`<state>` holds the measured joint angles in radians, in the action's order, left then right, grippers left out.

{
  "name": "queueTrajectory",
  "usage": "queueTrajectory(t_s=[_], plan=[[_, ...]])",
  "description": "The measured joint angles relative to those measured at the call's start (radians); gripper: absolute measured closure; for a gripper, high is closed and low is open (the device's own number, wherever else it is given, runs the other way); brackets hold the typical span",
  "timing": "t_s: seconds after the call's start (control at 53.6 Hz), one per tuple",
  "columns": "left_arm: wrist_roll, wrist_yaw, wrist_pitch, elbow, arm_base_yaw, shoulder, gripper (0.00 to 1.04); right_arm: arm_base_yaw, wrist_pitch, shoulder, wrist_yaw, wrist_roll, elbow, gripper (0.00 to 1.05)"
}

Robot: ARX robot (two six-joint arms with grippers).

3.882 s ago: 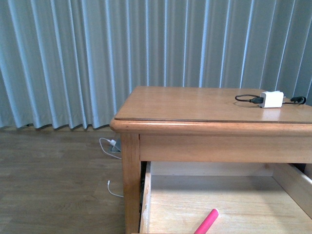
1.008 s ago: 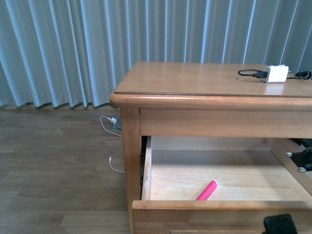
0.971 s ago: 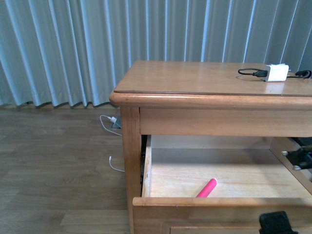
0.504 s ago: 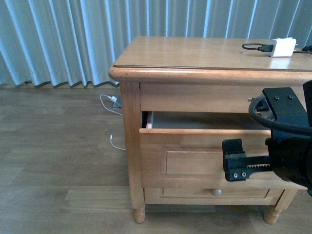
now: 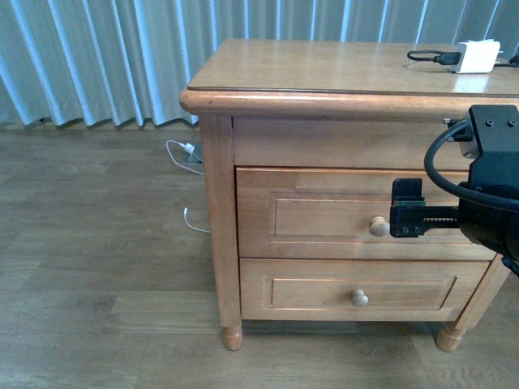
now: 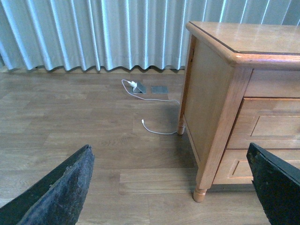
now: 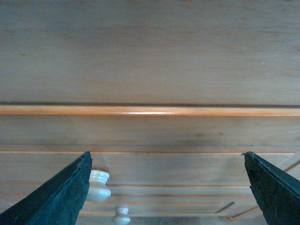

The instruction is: Place pink marker in drawer with both arms

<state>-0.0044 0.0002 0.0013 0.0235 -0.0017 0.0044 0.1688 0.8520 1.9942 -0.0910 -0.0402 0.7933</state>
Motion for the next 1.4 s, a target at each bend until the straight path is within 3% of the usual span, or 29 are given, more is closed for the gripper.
queueTrajectory(t_s=[0.411, 0.616, 0.84, 1.139, 1.213, 1.269, 1.4], plan=[[0.0, 0.0, 0.0, 0.0, 0.0, 0.0, 0.06, -0.027, -0.298, -0.541, 0.092, 0.011, -0.279, 0.08], [0.0, 0.0, 0.0, 0.0, 0.0, 0.0, 0.06, -0.106, -0.608, -1.01, 0.174, 0.016, -0.405, 0.08], [0.0, 0.0, 0.0, 0.0, 0.0, 0.0, 0.06, -0.191, -0.859, -1.399, 0.188, 0.043, -0.493, 0.08], [0.0, 0.0, 0.0, 0.0, 0.0, 0.0, 0.06, -0.214, -0.884, -1.454, 0.191, 0.043, -0.507, 0.08], [0.0, 0.0, 0.0, 0.0, 0.0, 0.0, 0.06, -0.184, -0.669, -1.486, 0.104, 0.041, -0.592, 0.21], [0.0, 0.0, 0.0, 0.0, 0.0, 0.0, 0.06, -0.175, -0.556, -1.513, 0.095, 0.041, -0.643, 0.31], [0.0, 0.0, -0.001, 0.0, 0.0, 0.0, 0.06, -0.173, -0.534, -1.566, 0.092, 0.041, -0.684, 0.56]])
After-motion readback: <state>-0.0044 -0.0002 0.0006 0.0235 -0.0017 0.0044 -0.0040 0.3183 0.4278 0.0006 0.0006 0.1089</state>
